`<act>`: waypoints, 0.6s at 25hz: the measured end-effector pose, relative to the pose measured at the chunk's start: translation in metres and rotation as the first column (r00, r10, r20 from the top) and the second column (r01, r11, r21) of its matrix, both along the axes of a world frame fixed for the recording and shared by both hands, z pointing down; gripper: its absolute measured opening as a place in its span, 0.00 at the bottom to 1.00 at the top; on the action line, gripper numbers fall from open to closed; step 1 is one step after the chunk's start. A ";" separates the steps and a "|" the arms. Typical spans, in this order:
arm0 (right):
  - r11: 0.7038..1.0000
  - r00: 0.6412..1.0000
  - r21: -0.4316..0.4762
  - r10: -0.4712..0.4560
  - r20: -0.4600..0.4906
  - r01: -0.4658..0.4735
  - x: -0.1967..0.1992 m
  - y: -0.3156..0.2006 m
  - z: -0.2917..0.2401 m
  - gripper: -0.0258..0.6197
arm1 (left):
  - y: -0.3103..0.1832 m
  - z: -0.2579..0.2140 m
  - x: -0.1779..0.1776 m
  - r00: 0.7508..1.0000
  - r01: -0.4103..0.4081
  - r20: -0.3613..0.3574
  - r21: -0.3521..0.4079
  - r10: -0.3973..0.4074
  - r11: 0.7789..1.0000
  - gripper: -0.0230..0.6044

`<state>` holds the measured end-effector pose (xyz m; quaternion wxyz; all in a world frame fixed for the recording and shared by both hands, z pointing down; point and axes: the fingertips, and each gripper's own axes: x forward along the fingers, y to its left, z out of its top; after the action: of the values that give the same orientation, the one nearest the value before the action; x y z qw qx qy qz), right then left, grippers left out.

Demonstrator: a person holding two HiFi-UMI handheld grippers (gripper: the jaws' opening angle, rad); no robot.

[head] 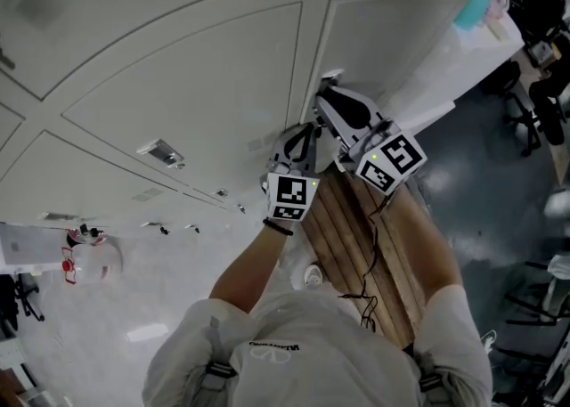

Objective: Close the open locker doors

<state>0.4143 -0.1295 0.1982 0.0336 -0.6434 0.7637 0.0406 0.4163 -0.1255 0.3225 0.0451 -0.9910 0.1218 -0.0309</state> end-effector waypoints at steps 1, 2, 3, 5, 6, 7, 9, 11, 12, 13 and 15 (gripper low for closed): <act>1.000 1.000 0.001 0.005 0.003 -0.005 0.001 -0.002 0.000 0.12 | -0.002 0.000 0.001 1.000 0.007 0.002 -0.002 -0.007 1.000 0.04; 1.000 1.000 0.002 0.010 0.007 -0.010 0.001 -0.004 0.000 0.12 | -0.004 0.000 0.001 1.000 0.015 0.005 -0.005 -0.015 1.000 0.04; 1.000 1.000 0.004 0.014 0.010 -0.014 0.002 -0.005 0.001 0.12 | -0.006 0.000 0.002 1.000 0.022 0.007 -0.007 -0.022 1.000 0.04; 1.000 1.000 0.010 0.016 0.014 -0.016 0.002 -0.007 0.001 0.12 | -0.008 0.000 0.003 0.999 0.036 0.012 -0.009 -0.036 0.999 0.04; 1.000 1.000 0.013 0.017 0.014 -0.017 0.002 -0.008 0.000 0.12 | -0.009 0.000 0.003 0.999 0.044 0.014 -0.008 -0.043 0.999 0.04; 1.000 1.000 0.015 0.020 0.010 -0.020 0.002 -0.008 0.000 0.12 | -0.009 0.001 0.003 0.999 0.050 0.018 -0.005 -0.050 0.999 0.04; 0.999 0.999 0.014 0.045 -0.013 -0.045 0.002 -0.008 0.000 0.12 | -0.009 0.003 0.005 0.998 0.062 0.031 0.000 -0.062 0.998 0.04; 0.995 0.994 0.013 0.099 -0.037 -0.099 0.005 -0.004 0.002 0.11 | -0.009 0.006 0.006 0.996 0.074 0.048 -0.002 -0.074 0.997 0.04; 0.991 0.991 0.015 0.131 -0.041 -0.130 0.007 0.002 0.003 0.06 | -0.008 0.008 0.008 0.995 0.078 0.056 -0.005 -0.077 0.997 0.04; 0.987 0.987 0.018 0.158 -0.037 -0.157 0.008 0.010 0.006 0.05 | -0.008 0.009 0.009 0.995 0.080 0.062 -0.006 -0.079 0.997 0.04; 0.981 0.981 0.017 0.193 -0.012 -0.192 0.006 0.032 0.013 0.05 | -0.008 0.009 0.010 0.994 0.083 0.068 0.000 -0.083 0.997 0.04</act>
<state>0.4205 -0.0972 0.2112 0.0295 -0.7137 0.6978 0.0542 0.4261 -0.1335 0.3318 0.0464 -0.9836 0.1613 -0.0667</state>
